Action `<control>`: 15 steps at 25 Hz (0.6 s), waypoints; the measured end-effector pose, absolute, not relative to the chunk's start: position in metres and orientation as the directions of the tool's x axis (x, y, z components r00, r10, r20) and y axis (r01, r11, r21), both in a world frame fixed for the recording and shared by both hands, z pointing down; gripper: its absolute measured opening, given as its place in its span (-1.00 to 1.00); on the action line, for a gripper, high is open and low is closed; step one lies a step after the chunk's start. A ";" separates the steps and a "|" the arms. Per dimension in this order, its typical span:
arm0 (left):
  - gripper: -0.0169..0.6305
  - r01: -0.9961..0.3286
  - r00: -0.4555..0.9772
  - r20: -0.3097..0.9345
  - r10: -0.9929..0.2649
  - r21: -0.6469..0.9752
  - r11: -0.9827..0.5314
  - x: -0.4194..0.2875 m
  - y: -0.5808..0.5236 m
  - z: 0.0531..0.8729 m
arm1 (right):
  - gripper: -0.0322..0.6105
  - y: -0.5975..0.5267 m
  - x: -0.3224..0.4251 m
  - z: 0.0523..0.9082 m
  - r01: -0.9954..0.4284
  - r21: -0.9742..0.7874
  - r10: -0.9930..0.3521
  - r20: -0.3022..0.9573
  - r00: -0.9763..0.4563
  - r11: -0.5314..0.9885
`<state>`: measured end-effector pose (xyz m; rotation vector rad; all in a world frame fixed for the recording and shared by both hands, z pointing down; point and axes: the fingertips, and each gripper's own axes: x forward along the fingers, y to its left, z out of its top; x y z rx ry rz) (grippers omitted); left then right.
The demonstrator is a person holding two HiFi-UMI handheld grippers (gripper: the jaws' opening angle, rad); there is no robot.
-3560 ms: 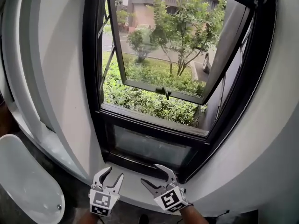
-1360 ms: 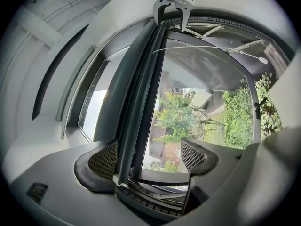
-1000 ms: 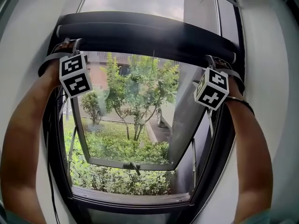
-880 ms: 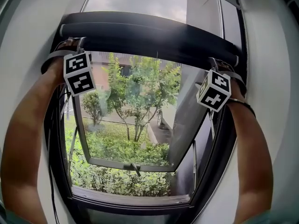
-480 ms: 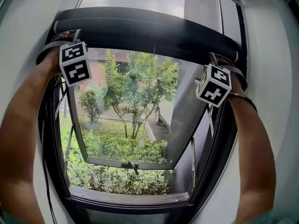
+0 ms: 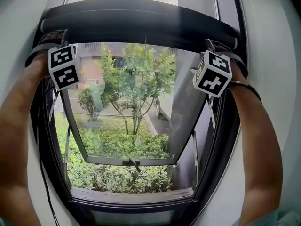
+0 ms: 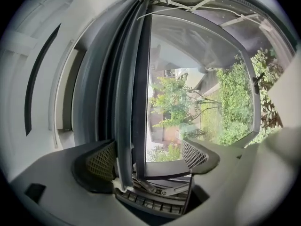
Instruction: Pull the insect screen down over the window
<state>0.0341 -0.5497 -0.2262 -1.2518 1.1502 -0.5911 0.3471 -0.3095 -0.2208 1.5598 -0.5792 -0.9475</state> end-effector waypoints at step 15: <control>0.39 -0.106 0.379 -0.196 -0.904 -0.980 0.168 0.024 -0.538 -0.156 | 0.17 -0.302 0.341 -0.158 0.071 0.992 -0.840 -0.128 0.527 -0.107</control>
